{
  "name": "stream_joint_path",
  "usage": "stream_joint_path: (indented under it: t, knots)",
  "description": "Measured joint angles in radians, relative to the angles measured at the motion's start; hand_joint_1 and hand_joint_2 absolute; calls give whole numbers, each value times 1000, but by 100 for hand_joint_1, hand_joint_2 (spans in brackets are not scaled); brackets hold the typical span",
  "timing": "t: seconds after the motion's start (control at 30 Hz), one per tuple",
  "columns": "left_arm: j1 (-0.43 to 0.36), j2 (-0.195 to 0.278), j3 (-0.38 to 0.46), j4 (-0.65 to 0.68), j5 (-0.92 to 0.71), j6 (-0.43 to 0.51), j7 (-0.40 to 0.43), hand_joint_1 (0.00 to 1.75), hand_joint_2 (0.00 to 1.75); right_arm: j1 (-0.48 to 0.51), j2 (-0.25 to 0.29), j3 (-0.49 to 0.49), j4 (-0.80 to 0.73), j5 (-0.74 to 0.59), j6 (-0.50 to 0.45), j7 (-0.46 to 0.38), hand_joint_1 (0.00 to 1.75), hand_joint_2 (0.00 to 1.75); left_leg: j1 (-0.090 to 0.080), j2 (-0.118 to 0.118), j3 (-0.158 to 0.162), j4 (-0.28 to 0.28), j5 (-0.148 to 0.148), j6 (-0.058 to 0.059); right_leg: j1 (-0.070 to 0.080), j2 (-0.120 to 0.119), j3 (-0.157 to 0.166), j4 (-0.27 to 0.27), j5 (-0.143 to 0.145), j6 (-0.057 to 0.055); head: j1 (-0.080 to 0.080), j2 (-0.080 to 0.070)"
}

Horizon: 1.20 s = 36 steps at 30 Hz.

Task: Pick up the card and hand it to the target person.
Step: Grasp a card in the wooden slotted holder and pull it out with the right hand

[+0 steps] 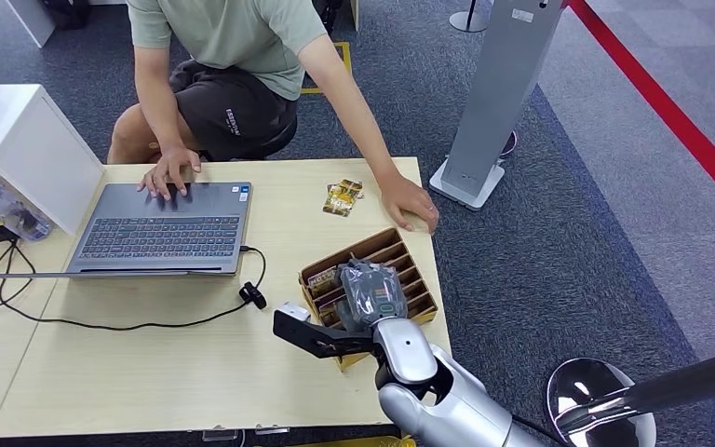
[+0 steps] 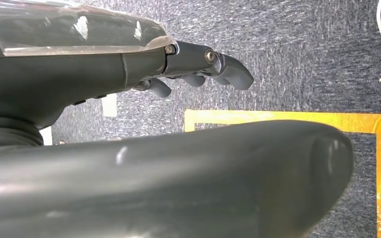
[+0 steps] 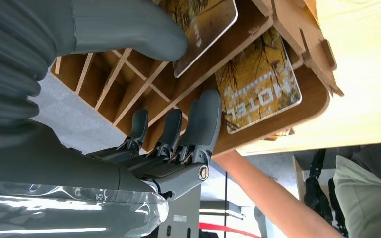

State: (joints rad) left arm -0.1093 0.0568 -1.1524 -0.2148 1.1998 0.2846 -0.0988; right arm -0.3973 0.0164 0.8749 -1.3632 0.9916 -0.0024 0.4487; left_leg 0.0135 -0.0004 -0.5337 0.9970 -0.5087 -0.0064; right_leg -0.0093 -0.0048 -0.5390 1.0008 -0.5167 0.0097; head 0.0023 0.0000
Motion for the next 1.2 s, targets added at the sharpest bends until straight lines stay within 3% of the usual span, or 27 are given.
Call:
stream_joint_path:
  t: [0.53, 1.2]
  knots:
    - [0, 0, 0, 0, -6, 0, 0, 0, 0, 17, -14, -1, -56, 3, 7, 10, 89, 175, 0, 0, 0, 0, 0, 0, 0, 0, 0, 0, 0, 0, 0, 0]
    - [0, 0, 0, 0, 0, 3, 2, 0, 0, 17, -6, 1, -19, -16, 16, -9, 91, 175, 0, 0, 0, 0, 0, 0, 0, 0, 0, 0, 0, 0, 0, 0]
